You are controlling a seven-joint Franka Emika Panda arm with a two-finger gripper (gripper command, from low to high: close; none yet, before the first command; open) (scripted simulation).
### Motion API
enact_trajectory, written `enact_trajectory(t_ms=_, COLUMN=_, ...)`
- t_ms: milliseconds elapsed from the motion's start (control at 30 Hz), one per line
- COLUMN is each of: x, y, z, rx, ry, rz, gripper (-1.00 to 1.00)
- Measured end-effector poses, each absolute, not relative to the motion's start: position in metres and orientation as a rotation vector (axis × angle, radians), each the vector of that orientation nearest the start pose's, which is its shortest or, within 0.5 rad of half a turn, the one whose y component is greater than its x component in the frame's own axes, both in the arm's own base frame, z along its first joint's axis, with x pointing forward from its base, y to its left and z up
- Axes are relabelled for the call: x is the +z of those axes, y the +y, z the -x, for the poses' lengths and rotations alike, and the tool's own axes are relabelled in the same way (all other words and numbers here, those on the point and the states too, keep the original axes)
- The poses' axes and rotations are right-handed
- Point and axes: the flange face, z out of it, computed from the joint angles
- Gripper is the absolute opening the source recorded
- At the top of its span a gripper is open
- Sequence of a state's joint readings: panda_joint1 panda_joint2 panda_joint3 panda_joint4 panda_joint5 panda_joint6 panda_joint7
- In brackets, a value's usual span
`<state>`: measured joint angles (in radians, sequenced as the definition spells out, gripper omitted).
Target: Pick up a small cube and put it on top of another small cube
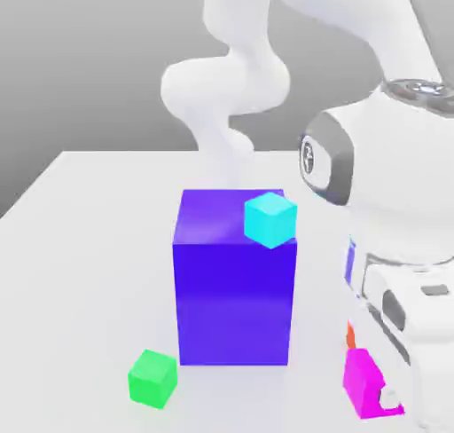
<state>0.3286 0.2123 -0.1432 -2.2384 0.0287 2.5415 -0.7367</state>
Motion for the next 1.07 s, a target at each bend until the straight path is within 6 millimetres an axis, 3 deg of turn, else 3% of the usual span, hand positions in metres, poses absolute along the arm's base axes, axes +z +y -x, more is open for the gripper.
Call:
enact_trajectory(t_ms=267, x=0.306, y=-0.040, z=-0.513, rx=-0.202, ry=-1.207, rz=2.873, gripper=-1.00)
enact_trajectory(t_ms=367, x=0.304, y=-0.085, z=-0.492, rx=-0.225, ry=-1.141, rz=2.859, gripper=-1.00)
enact_trajectory(t_ms=433, x=0.290, y=-0.108, z=-0.470, rx=-0.193, ry=-1.129, rz=2.860, gripper=-1.00)
enact_trajectory(t_ms=500, x=0.269, y=-0.115, z=-0.447, rx=-0.113, ry=-1.170, rz=2.870, gripper=-1.00)
enact_trajectory(t_ms=567, x=0.249, y=-0.107, z=-0.431, rx=-0.027, ry=-1.251, rz=2.873, gripper=-1.00)
enact_trajectory(t_ms=967, x=0.184, y=-0.104, z=-0.427, rx=-0.002, ry=-1.283, rz=2.871, gripper=-1.00)
enact_trajectory(t_ms=1000, x=0.179, y=-0.104, z=-0.426, rx=0.000, ry=-1.280, rz=2.870, gripper=1.00)
enact_trajectory(t_ms=1067, x=0.179, y=-0.104, z=-0.426, rx=0.000, ry=-1.280, rz=2.870, gripper=1.00)
